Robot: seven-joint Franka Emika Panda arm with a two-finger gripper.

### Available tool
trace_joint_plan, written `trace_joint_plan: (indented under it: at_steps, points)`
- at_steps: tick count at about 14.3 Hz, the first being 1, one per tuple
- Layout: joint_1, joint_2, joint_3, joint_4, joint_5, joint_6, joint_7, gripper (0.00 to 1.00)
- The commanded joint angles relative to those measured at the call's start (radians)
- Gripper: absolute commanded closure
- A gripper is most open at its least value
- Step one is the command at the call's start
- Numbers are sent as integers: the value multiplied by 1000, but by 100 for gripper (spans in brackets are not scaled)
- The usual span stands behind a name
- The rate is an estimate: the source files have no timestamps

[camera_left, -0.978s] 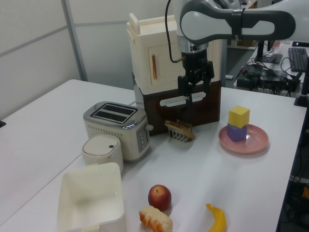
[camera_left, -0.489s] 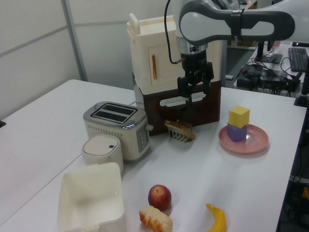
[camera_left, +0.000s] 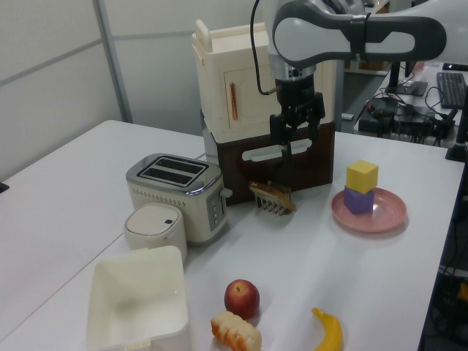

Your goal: Put the yellow cube on the table

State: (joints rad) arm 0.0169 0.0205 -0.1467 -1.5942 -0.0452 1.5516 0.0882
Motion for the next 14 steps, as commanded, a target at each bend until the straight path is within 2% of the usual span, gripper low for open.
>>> trace_joint_plan:
  at_steps: [1, 10, 14]
  points:
    - [-3, -1, -7, 5, -5, 22, -5, 0]
    - [-21, -7, -5, 6, -2, -2, -5, 0]
    - [-35, 16, -8, 5, -24, 13, -8, 0]
